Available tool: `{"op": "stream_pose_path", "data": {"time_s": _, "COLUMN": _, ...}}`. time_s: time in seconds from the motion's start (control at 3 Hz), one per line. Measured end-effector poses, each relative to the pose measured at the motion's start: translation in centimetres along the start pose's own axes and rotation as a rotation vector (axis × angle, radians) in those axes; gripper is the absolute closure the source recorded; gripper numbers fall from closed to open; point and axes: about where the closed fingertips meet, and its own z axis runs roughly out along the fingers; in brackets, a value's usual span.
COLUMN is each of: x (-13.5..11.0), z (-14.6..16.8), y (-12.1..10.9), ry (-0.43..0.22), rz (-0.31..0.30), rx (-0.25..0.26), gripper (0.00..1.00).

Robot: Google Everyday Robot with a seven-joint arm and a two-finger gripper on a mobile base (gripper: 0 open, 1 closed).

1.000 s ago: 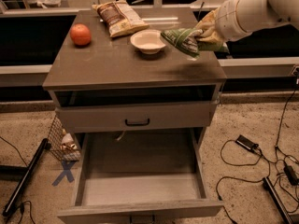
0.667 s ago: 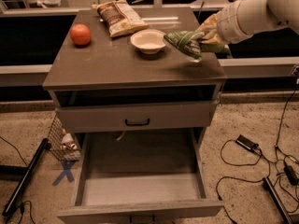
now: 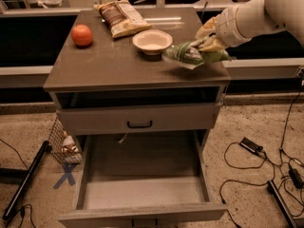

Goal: Pick green jalapeno chip bag from middle drawer and place on counter

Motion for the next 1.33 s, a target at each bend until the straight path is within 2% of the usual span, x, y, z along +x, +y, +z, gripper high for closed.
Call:
{"op": "stream_pose_path", "data": {"time_s": 0.33, "x": -0.1, "z": 0.2, "y": 0.1, "ry": -0.002, "rz": 0.000, "rx": -0.003, "gripper": 0.05}}
{"op": "stream_pose_path", "data": {"time_s": 0.67, "x": -0.1, "z": 0.4, "y": 0.2, "ry": -0.004, "rz": 0.000, "rx": -0.005, "gripper": 0.00}}
{"op": "stream_pose_path", "data": {"time_s": 1.0, "x": 1.7, "z": -1.3, "y": 1.2, "ry": 0.004, "rz": 0.001, "rx": -0.013, "gripper": 0.00}}
{"op": "stream_pose_path", "data": {"time_s": 1.33, "x": 4.7, "z": -4.3, "y": 3.2, "ry": 0.046, "rz": 0.039, "rx": -0.037, "gripper": 0.00}}
